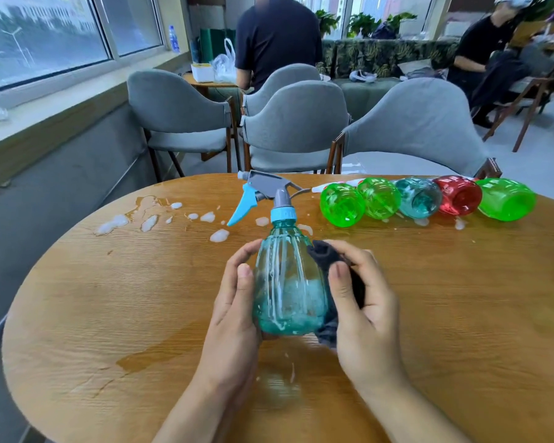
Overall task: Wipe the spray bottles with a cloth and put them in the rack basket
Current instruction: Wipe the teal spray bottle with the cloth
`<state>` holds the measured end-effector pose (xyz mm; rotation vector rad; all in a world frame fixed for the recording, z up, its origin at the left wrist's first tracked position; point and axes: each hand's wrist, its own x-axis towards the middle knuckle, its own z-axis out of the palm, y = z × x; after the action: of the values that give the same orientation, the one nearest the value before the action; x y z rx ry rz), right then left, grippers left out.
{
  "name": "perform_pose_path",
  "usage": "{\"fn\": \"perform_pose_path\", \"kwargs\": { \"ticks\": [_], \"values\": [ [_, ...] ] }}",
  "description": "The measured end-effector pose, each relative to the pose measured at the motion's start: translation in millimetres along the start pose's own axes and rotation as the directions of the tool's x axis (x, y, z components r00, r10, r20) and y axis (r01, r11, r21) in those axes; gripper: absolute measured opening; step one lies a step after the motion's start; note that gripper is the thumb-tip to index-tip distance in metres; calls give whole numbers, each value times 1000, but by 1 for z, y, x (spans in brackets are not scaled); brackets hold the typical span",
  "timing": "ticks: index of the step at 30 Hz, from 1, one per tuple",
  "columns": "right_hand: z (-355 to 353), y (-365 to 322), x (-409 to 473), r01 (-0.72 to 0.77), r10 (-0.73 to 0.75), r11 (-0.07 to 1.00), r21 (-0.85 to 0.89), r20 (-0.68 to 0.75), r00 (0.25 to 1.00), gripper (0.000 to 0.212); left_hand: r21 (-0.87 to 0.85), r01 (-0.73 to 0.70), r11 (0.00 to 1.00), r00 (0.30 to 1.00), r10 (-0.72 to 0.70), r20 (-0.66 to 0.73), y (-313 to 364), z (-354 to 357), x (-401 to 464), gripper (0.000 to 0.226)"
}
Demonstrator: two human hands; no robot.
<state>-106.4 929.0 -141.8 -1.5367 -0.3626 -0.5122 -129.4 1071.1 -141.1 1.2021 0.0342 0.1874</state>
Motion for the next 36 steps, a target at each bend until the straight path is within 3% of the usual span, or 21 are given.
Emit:
{"fn": "perform_pose_path", "kwargs": {
  "ticks": [6, 9, 13, 18, 22, 24, 26, 29, 31, 33, 36],
  "values": [
    [2, -8, 4, -3, 2, 999, 44, 21, 1000, 23, 101, -88, 991, 996, 85, 32, -2, 0, -4, 51],
    [-3, -15, 22, 56, -56, 997, -47, -6, 998, 28, 162, -135, 977, 988, 121, 94, -6, 0, -6, 54],
    [-10, -11, 31, 232, -188, 936, -265, 181, 965, 28, 208, -208, 956, 975, 185, 127, -6, 4, -10, 50],
    [-11, -4, 12, 465, -374, 835, -293, 316, 872, 28, 151, -185, 971, 983, 185, 15, -1, 0, -8, 48],
    [-10, 4, -10, 556, -414, 789, -263, 441, 796, 28, 96, -164, 982, 984, 170, -57, 5, -7, -3, 45],
    [-11, 6, -16, 541, -388, 813, -216, 492, 780, 29, 78, -157, 984, 984, 163, -72, 7, -9, -2, 44],
    [-10, 1, -17, 471, -358, 867, -166, 451, 818, 32, 79, -165, 983, 982, 171, -77, 7, -9, -2, 46],
    [-12, -14, 1, 365, -335, 918, -157, 190, 923, 35, 102, -187, 977, 981, 191, -31, 5, -7, -2, 42],
    [-13, -19, 18, 311, -302, 931, -190, 77, 950, 30, 139, -189, 972, 982, 184, 45, 2, -4, -4, 41],
    [-11, -17, 29, 240, -230, 953, -182, 74, 970, 27, 184, -197, 963, 978, 179, 108, 0, 0, -7, 46],
    [-7, -9, 29, 202, -172, 965, -167, 182, 968, 28, 189, -202, 961, 976, 181, 121, -2, 1, -10, 50]
  ]
}}
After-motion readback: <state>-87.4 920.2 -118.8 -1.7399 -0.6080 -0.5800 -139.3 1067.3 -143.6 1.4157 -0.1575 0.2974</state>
